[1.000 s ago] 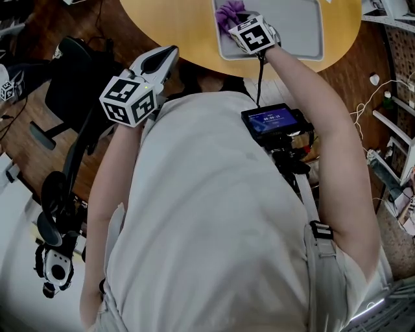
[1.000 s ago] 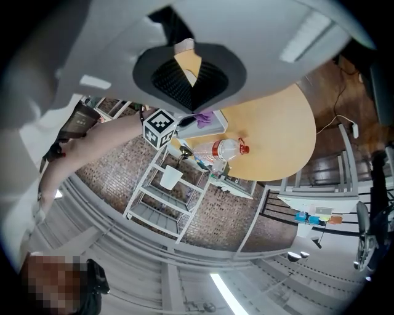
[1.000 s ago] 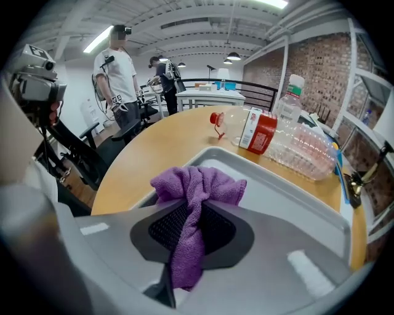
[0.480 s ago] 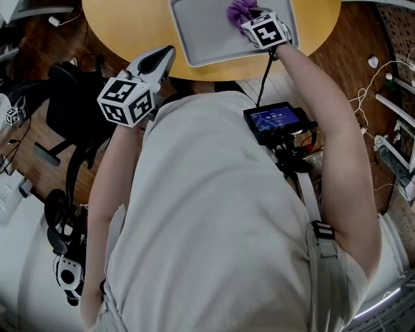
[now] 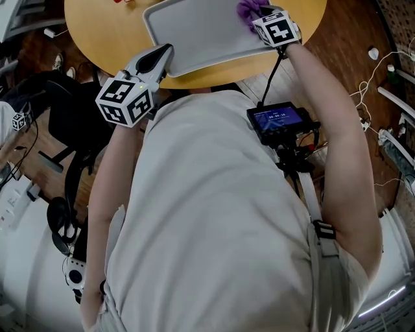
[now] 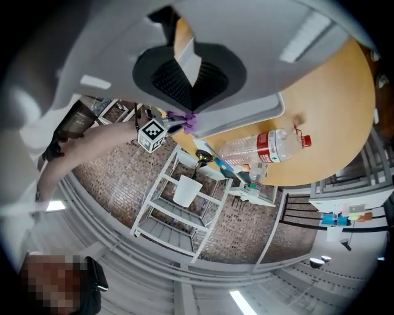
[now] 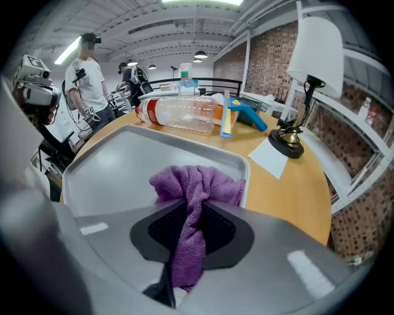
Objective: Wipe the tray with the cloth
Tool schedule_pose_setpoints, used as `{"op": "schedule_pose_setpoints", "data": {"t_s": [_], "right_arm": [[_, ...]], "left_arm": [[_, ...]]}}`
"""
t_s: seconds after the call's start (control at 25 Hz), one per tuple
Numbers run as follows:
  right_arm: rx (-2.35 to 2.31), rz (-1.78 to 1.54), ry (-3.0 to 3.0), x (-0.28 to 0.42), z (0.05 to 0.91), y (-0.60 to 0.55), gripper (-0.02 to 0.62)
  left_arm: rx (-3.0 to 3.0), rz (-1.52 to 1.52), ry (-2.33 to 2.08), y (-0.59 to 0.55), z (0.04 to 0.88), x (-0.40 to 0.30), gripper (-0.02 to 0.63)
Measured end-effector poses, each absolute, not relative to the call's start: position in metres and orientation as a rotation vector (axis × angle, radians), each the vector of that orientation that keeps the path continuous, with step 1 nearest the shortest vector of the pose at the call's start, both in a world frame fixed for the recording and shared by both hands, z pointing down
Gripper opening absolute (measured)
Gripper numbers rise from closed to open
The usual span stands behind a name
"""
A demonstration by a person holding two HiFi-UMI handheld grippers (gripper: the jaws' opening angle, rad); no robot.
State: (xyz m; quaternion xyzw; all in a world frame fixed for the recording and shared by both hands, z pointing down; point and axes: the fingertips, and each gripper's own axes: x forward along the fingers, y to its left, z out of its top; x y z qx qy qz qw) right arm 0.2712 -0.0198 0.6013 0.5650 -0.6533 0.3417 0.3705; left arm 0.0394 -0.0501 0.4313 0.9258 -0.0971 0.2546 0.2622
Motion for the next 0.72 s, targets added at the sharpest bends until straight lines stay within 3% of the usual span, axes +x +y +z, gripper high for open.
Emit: {"op": "schedule_pose_setpoints", "data": {"t_s": [0.48, 0.72], "right_arm": [[1.437, 0.876, -1.737, 0.252, 0.593, -0.031, 0.063], [1.454, 0.834, -1.654, 0.278, 0.589, -0.050, 0.064]], "left_arm": [[2.485, 0.675, -0.339, -0.045, 0.431, 0.020, 0.000], [2.467, 0.668, -0.390, -0.049, 0.428, 0.014, 0.000]]}}
